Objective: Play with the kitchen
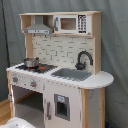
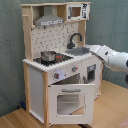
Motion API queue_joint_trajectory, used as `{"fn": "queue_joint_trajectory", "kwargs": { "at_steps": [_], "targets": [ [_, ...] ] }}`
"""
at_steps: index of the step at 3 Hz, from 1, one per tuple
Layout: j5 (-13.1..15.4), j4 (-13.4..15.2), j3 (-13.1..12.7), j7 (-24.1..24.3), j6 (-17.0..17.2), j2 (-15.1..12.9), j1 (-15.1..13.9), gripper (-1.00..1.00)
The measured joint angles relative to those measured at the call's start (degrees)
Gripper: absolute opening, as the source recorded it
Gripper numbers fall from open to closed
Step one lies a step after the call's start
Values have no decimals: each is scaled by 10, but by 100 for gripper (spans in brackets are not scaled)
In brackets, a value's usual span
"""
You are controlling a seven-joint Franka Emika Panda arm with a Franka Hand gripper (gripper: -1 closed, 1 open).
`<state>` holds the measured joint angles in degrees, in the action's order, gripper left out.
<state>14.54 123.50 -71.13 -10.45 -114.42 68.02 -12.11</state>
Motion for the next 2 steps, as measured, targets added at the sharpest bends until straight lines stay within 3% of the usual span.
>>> {"fn": "queue_joint_trajectory", "kwargs": {
  "at_steps": [2],
  "targets": [
    [-91, -3, 41, -76, 41, -23, 2, 100]
  ]
}}
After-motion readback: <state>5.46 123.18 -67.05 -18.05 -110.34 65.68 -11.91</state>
